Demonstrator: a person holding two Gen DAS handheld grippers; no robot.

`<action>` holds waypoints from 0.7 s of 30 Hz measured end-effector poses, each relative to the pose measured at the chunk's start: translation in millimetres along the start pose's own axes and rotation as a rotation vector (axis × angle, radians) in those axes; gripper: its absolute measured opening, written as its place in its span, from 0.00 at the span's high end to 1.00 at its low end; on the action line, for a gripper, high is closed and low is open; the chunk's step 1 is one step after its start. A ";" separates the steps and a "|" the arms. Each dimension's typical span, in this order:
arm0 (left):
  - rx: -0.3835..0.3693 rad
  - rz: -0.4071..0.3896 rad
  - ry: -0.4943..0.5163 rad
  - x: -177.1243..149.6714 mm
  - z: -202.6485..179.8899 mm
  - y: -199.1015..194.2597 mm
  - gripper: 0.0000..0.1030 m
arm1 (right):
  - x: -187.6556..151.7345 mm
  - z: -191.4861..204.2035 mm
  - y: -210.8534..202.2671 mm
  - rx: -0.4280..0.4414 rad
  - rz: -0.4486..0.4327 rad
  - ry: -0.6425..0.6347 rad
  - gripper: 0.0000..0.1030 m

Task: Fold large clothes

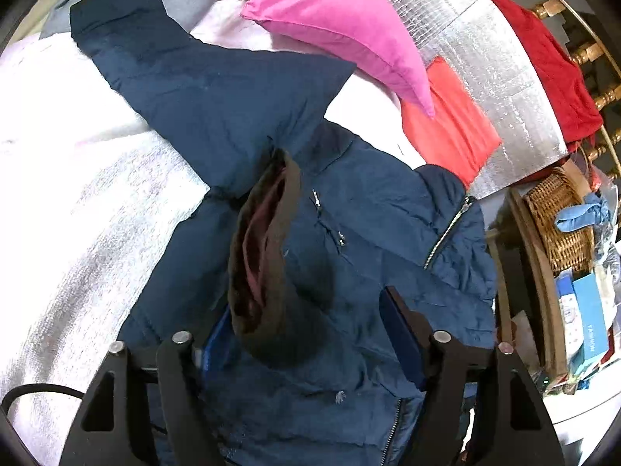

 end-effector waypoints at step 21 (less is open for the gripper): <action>0.130 -0.087 0.353 3.7 -41.0 42.2 0.74 | 38.2 -36.9 -15.2 0.024 -0.068 0.160 0.40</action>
Point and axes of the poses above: each gripper's, at about its wrist camera, not at the fingertips, and y roughly the way its jaws point, z to its left, x to its top, the point moved 8 cm from there along y, roughly the way its jaws point, and after that the axes turned 13 degrees about -z, right-handed, at the moved point
